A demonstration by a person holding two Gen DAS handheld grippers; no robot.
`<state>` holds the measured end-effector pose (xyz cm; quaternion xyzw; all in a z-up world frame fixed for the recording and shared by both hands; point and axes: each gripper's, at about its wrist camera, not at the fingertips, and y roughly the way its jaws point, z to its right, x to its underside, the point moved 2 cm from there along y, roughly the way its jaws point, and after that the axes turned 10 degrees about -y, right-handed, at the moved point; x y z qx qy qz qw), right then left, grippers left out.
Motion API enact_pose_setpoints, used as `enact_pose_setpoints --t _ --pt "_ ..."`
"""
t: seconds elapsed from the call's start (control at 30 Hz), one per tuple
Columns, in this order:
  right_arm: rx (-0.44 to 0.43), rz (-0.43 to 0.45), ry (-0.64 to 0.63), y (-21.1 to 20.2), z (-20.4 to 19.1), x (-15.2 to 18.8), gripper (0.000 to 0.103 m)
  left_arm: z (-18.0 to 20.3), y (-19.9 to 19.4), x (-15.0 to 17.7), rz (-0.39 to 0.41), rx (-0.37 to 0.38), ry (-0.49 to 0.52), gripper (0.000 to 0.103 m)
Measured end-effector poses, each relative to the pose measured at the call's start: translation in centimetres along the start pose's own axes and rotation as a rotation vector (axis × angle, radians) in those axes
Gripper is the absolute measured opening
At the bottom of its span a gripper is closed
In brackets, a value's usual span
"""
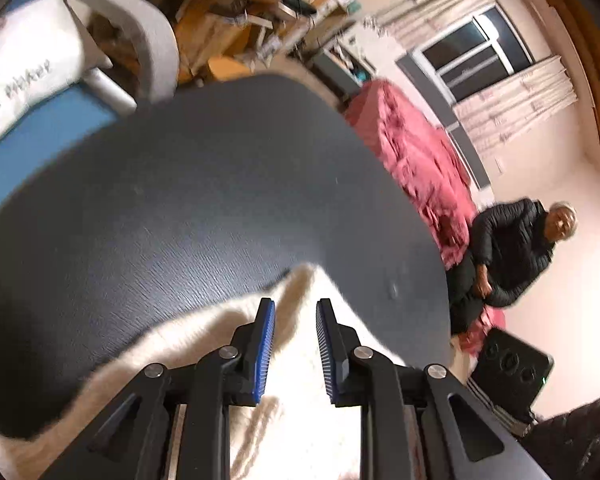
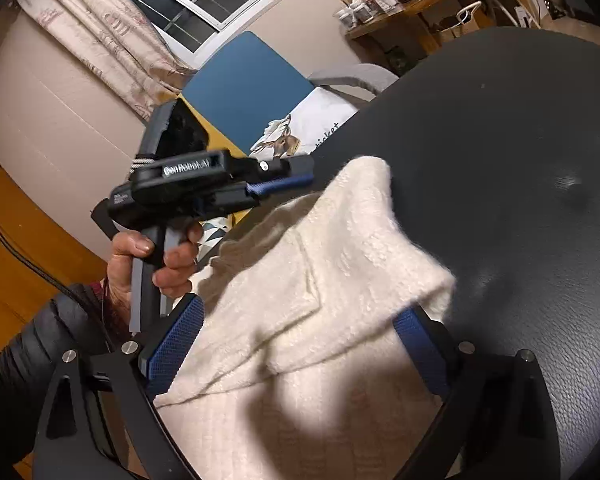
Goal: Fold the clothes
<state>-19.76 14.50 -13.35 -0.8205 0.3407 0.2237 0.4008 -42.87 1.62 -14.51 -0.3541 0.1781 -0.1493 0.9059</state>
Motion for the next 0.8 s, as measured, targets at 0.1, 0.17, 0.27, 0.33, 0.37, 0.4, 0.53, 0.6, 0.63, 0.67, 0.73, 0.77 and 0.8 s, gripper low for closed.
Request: enact_pose_setpoints --t 0.1,0.17,0.27,0.33,0.37,0.4,0.53,0.6,0.63,0.67,0.73,0.77,0.8 --pt "0.025 0.018 0.0 0.0 0.1 -0.3 0.097 0.4 1.5 0.3 -0.045 0.018 0.017 0.023" --pt "0.061 0.043 -0.018 -0.3 0.0 -0.4 0.097 1.0 2.3 0.5 -0.061 0.047 0.035 0.023" --pt "0.116 0.081 -0.044 -0.6 -0.2 -0.7 0.097 2.7 2.9 1.1 -0.003 0.024 0.146 0.005" --pt "0.161 0.102 -0.048 -0.8 -0.2 -0.7 0.097 2.1 3.3 0.9 0.047 -0.019 0.125 0.005" --pt "0.185 0.101 -0.025 -0.7 0.2 -0.6 0.097 1.7 3.5 0.8 0.064 -0.034 0.109 0.004" --pt "0.203 0.095 0.005 -0.7 0.8 -0.5 0.097 1.2 3.7 0.7 0.08 -0.049 0.096 0.004" --pt "0.284 0.141 0.083 -1.8 2.5 -0.2 0.097 0.6 3.6 0.8 0.127 -0.043 0.053 0.004" --pt "0.286 0.159 0.14 -2.2 3.6 0.0 0.097 0.8 3.6 0.8 0.132 -0.056 0.048 0.006" --pt "0.278 0.162 0.134 -2.3 3.5 0.1 0.097 1.0 3.5 0.9 0.137 -0.067 0.051 0.006" --pt "0.27 0.163 0.118 -2.4 3.2 0.0 0.097 1.5 3.3 0.9 0.146 -0.072 0.055 0.007" --pt "0.273 0.169 0.067 -3.0 2.1 0.1 0.097 1.9 2.5 1.0 0.169 -0.07 0.042 0.011" --pt "0.262 0.172 0.036 -3.3 1.4 0.1 0.097 2.1 1.8 1.1 0.183 -0.053 0.03 0.012" --pt "0.251 0.174 0.006 -3.6 0.7 0.1 0.097 2.4 1.2 1.4 0.198 -0.035 0.025 0.013"
